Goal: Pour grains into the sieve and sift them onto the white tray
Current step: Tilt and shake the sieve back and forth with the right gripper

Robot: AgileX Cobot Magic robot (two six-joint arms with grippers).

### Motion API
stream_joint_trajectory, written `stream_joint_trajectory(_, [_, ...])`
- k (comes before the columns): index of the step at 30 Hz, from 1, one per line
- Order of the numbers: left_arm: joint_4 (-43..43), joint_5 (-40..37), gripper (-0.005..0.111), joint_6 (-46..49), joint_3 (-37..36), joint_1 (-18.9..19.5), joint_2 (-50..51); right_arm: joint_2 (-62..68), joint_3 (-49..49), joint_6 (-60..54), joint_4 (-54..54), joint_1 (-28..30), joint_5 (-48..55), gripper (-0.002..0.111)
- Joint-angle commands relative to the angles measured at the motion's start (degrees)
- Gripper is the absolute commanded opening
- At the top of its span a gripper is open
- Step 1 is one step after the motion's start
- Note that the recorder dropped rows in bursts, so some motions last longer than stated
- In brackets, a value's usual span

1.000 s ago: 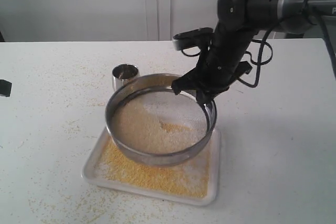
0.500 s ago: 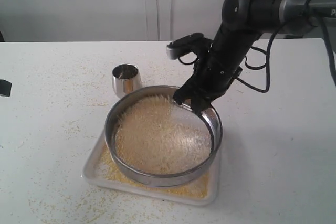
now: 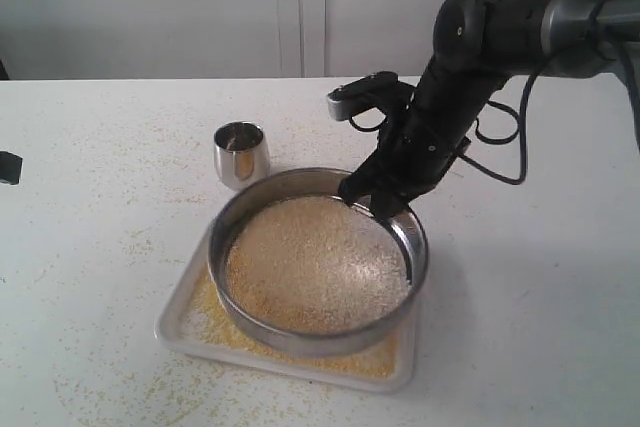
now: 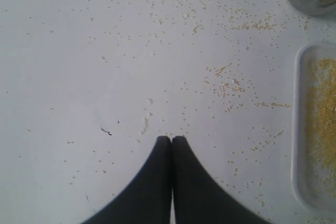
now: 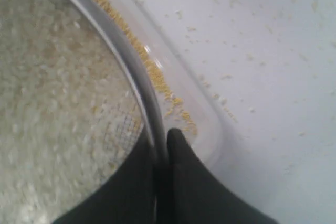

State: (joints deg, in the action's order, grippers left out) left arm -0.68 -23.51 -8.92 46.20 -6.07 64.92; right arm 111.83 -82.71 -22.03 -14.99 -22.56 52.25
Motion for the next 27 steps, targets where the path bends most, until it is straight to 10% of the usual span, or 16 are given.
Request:
stream_joint_trajectory(1, [0.28, -0.15, 0.0, -0.02, -0.47, 0.2, -0.38, -0.9, 1.26, 8.38, -10.29, -0.06, -7.54, 0.0])
stream_joint_trajectory(3, [0.28, -0.15, 0.0, -0.02, -0.47, 0.2, -0.38, -1.11, 0.98, -16.25, -5.25, -1.09, 0.69, 0.0])
stream_joint_trajectory(5, [0.28, -0.15, 0.0, -0.02, -0.47, 0.2, -0.38, -1.11, 1.63, 26.45, 5.73, 1.05, -9.12, 0.0])
stream_joint_trajectory(8, [0.28, -0.15, 0.0, -0.02, -0.47, 0.2, -0.38, -1.11, 1.65, -10.62, -2.89, -0.59, -2.13, 0.0])
stream_joint_trajectory(10, [0.18, -0.16, 0.0, -0.02, -0.47, 0.2, -0.38, -1.11, 2.38, 20.95, -1.62, 0.98, -10.68, 0.0])
stream_joint_trajectory(14, [0.18, -0.16, 0.0, -0.02, -0.47, 0.2, -0.38, -1.34, 2.67, -15.05, -7.34, -1.35, -3.63, 0.0])
stream_joint_trajectory(17, [0.18, -0.04, 0.0, -0.02, -0.47, 0.2, -0.38, -1.45, 3.74, 25.32, 4.59, 0.17, -12.81, 0.0])
stream_joint_trajectory(20, [0.18, -0.04, 0.0, -0.02, -0.47, 0.2, -0.38, -1.45, 3.81, -10.58, -5.79, -1.49, -2.91, 0.0])
stream_joint_trajectory(23, [0.18, -0.04, 0.0, -0.02, -0.47, 0.2, -0.38, -1.45, 4.14, 22.4, -0.54, 0.64, -9.71, 0.0])
stream_joint_trajectory(26, [0.18, -0.04, 0.0, -0.02, -0.47, 0.2, -0.38, -1.63, 3.26, -12.12, -9.1, -1.95, -0.2, 0.0])
stream_joint_trajectory(27, [0.18, -0.04, 0.0, -0.02, -0.47, 0.2, -0.38, -2.35, 3.38, 1.06, -0.17, -1.59, -4.79, 0.0])
